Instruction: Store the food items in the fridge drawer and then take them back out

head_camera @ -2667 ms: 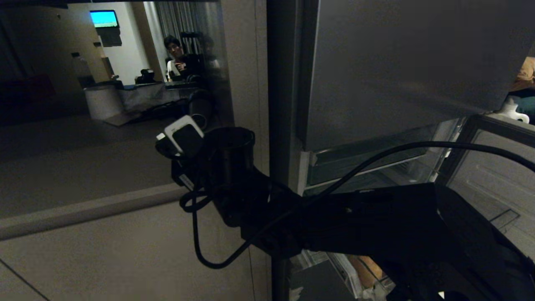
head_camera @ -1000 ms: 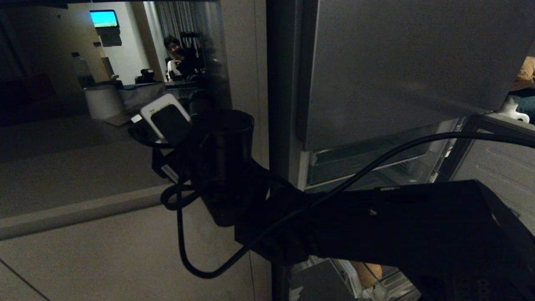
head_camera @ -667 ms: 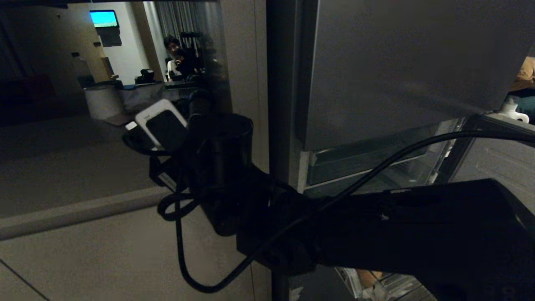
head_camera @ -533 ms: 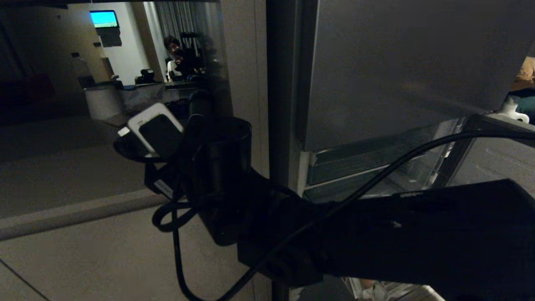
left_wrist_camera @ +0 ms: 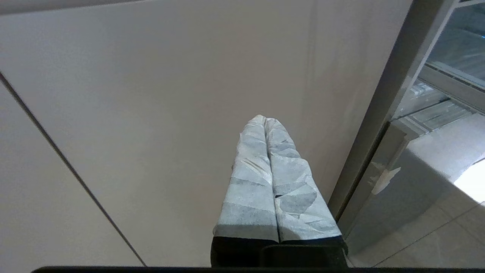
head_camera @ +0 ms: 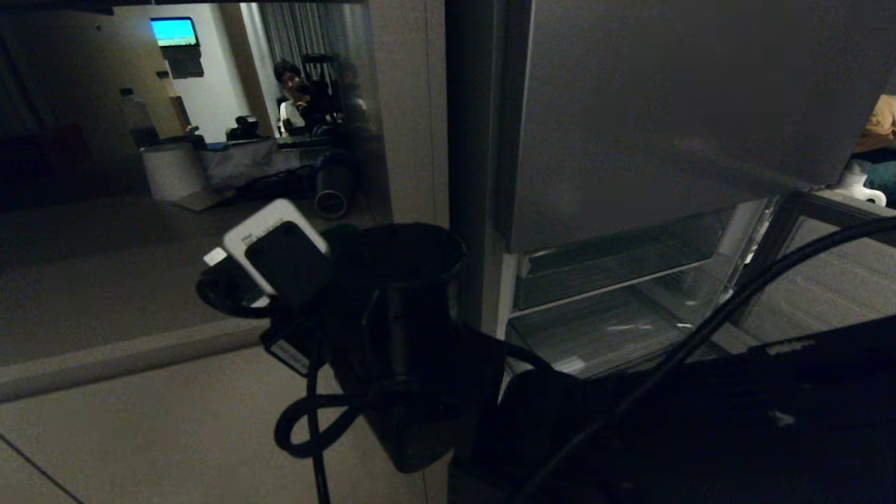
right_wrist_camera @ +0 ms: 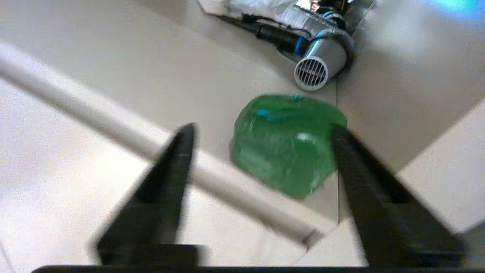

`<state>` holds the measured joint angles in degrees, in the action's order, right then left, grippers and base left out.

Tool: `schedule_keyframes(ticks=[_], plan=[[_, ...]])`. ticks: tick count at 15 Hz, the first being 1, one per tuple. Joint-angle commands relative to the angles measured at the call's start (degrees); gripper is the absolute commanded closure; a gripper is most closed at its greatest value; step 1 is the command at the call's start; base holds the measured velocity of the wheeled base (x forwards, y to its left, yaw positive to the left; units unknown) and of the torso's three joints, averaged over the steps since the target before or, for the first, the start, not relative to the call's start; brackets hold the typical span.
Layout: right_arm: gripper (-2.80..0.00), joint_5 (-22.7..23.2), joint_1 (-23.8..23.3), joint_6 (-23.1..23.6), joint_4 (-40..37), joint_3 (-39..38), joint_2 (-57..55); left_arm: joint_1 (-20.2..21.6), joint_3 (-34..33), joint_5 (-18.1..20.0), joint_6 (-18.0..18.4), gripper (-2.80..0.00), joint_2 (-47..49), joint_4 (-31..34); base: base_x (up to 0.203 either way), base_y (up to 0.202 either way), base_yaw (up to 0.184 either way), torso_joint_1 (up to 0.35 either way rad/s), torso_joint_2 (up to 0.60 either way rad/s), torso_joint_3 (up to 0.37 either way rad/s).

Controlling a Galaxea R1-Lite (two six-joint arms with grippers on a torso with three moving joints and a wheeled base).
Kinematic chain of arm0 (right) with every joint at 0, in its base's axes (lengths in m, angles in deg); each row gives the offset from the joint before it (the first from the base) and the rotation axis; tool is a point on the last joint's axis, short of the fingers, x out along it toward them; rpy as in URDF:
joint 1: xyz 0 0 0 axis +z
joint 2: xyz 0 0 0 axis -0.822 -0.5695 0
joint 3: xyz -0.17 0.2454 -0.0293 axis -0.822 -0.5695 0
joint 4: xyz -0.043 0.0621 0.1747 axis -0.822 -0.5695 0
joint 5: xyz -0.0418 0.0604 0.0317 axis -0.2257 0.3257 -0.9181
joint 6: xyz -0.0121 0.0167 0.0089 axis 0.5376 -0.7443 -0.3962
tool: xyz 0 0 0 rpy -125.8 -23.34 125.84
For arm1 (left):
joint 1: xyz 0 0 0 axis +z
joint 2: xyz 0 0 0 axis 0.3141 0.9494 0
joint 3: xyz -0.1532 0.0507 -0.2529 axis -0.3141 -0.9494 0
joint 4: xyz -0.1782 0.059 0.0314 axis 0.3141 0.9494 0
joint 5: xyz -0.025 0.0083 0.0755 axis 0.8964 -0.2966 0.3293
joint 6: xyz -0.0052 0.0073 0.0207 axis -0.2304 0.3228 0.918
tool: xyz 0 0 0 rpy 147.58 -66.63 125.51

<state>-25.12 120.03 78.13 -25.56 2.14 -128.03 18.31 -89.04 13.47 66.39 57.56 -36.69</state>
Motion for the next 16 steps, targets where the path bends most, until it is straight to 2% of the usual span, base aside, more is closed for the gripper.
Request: schedule_keyframes(ticks=[1,10,16], plan=[[0.0,-0.13,0.05,-0.49,0.5,-2.87,1.63,0.0,-0.01,-0.01,-0.01,0.0,-0.01,0.02,0.0,0.0,0.0,0.0,0.0,0.0],[0.0,0.25,-2.16,-1.16,0.66,-1.56,-1.1,0.0,-0.01,-0.01,-0.01,0.0,-0.01,0.02,0.0,0.0,0.0,0.0,0.0,0.0],[0.0,0.57,-5.13,-1.16,0.44,4.79,-6.38,0.0,-0.01,-0.01,-0.01,0.0,0.08,0.02,0.0,0.0,0.0,0.0,0.0,0.0]])
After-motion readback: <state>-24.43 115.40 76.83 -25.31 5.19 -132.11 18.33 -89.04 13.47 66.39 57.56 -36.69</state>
